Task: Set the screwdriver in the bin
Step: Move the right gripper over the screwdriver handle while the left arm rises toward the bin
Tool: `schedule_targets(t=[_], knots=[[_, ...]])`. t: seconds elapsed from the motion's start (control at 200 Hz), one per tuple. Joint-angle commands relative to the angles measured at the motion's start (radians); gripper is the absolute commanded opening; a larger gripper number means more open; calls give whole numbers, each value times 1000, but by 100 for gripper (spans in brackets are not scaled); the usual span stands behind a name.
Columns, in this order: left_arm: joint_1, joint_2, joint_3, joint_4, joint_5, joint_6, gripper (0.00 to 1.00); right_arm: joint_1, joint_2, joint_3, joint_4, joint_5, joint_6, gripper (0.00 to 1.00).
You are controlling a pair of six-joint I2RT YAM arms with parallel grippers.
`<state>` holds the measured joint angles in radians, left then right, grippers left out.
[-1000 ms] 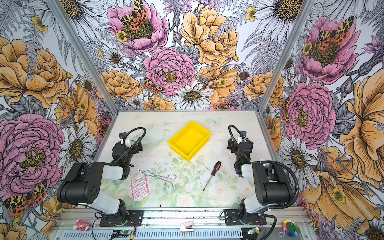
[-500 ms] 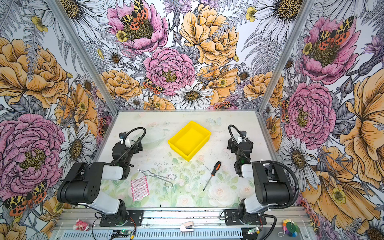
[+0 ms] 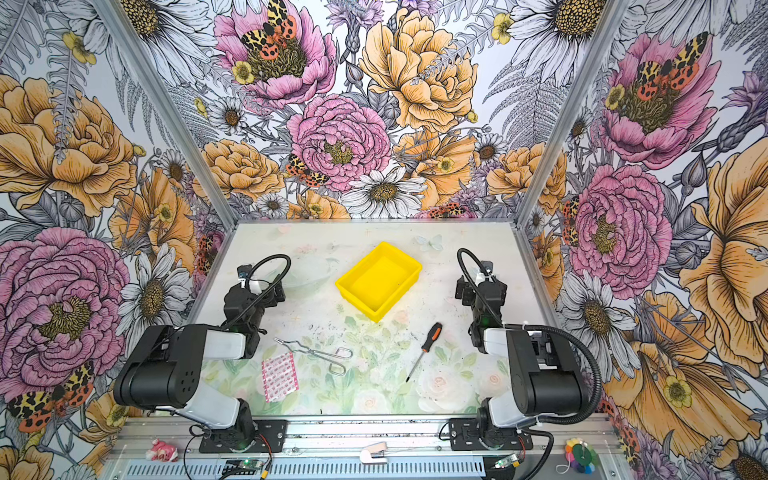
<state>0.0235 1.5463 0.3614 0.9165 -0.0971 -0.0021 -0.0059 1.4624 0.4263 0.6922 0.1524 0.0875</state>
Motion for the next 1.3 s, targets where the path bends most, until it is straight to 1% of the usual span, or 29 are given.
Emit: schedule_targets(t=[0.0,0.17,0.28,0.385,0.45,0.611,0.746,0.901,1.011,1.106,1.216,1.296], knots=[[18,-31,17,-11,23,-25,99,10,-80,35,-92,14,5,100],[22,-77,37,-87,18,-33,99,24,-206,70,-271,56,39,100],[23,-128,76,-211,1,-31,99,48,-286,107,-401,107,88,100],[22,-181,113,-338,14,-23,99,78,-340,179,-587,201,188,99],[20,-217,123,-389,20,-21,99,88,-353,240,-752,249,274,100],[6,-281,180,-537,64,-39,99,125,-357,364,-1054,253,432,99],[-53,-320,201,-603,142,-48,99,150,-349,431,-1218,214,544,99],[-149,-372,202,-642,241,-51,99,164,-332,443,-1333,120,672,100],[-197,-412,192,-643,350,-65,99,194,-300,424,-1364,47,746,100],[-239,-452,188,-646,472,-45,99,244,-279,410,-1368,20,798,100],[-292,-501,181,-667,562,-7,99,308,-244,407,-1366,7,848,100],[-334,-526,167,-667,606,10,99,348,-213,410,-1366,-5,877,100]])
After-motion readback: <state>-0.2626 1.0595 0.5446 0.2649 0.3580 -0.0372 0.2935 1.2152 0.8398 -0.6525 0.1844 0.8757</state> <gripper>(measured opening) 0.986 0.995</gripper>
